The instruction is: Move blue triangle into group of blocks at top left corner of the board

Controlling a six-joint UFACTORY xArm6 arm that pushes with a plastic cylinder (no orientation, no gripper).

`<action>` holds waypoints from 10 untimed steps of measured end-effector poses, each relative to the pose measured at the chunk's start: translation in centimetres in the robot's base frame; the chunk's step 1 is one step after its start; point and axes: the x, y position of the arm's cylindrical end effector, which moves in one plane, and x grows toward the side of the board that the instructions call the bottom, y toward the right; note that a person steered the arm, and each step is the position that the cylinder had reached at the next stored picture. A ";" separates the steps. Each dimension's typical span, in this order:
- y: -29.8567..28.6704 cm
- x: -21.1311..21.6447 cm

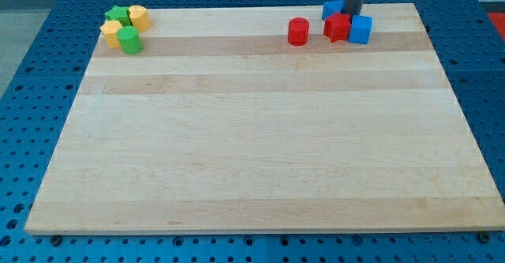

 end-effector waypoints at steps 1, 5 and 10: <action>0.0 -0.4; -6.9 -2.3; -18.7 -3.5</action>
